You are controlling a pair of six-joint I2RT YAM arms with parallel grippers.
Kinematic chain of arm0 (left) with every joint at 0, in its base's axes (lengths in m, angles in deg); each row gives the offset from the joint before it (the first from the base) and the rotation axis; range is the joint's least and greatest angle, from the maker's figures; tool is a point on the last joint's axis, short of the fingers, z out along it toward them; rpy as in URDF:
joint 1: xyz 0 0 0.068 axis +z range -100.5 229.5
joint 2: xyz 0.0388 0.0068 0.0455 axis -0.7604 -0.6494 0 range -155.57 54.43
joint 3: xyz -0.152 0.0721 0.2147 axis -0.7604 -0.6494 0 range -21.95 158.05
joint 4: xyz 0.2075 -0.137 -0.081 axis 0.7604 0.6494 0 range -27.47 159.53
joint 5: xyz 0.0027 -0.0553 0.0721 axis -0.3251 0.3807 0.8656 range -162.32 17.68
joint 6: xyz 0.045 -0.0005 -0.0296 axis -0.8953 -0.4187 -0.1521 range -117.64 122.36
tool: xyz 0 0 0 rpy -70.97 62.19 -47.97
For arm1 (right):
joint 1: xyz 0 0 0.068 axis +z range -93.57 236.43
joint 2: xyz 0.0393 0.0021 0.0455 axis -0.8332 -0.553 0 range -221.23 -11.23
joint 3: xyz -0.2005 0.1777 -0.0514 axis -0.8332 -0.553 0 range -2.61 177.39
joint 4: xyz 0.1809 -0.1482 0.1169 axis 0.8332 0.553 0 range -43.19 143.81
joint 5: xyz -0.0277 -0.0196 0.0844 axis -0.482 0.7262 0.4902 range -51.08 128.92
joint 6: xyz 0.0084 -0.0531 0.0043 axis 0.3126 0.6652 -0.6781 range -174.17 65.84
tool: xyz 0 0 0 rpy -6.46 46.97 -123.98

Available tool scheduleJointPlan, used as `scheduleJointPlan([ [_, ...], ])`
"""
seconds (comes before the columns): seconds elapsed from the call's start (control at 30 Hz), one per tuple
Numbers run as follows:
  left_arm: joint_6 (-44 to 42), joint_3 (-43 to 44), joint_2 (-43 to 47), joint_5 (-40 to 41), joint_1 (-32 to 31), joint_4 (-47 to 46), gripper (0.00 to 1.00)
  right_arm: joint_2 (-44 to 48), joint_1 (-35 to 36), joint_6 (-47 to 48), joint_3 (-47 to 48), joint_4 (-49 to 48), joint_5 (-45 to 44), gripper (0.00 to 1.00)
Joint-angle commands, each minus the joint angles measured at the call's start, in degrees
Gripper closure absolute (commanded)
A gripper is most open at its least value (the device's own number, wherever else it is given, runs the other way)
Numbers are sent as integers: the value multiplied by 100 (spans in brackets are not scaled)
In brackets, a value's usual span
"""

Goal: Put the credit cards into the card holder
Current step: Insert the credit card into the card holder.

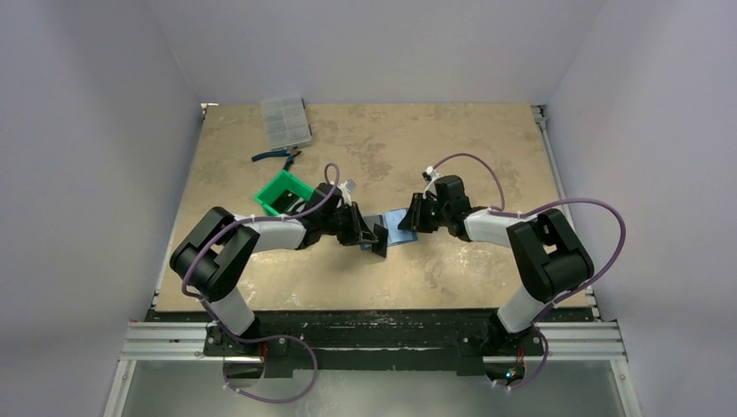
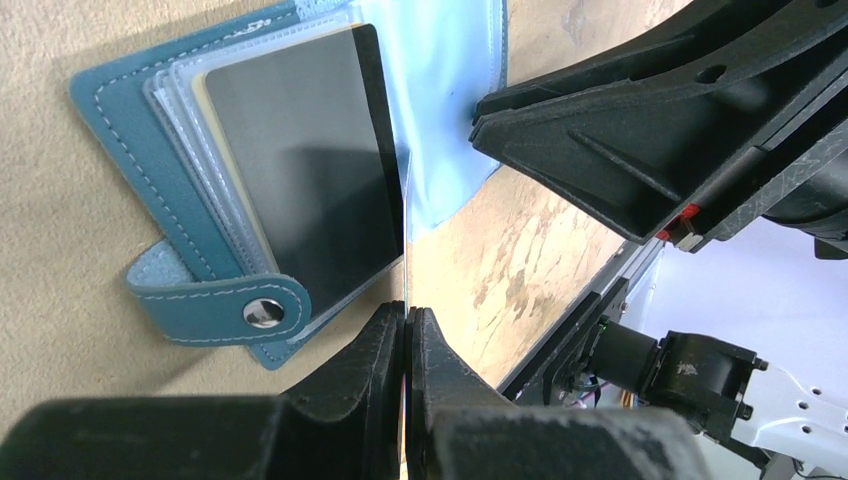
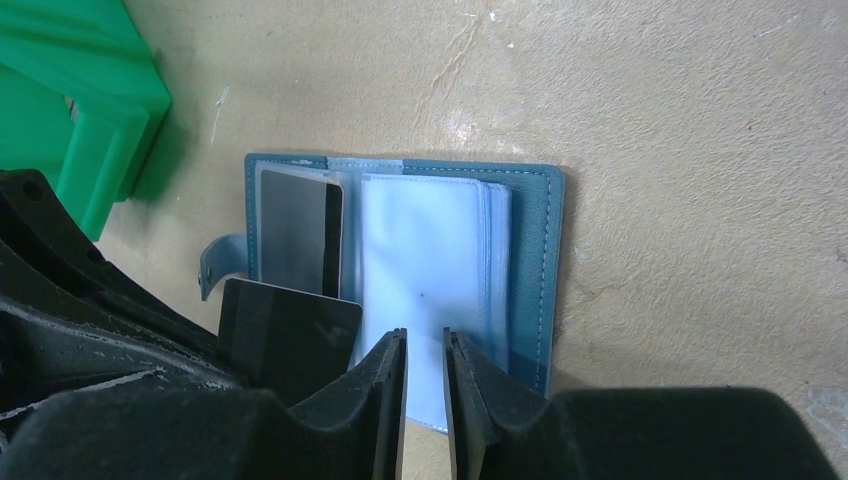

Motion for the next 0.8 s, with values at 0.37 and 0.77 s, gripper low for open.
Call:
scheduleJointPlan([
  [0.37, 186, -9, -470, -459, 258, -1002, 100, -169, -24, 126, -88, 68, -61, 73],
  [0.77, 942, -208, -810, -376, 308, -2198, 100, -230, -26, 135, -60, 68, -17, 73],
])
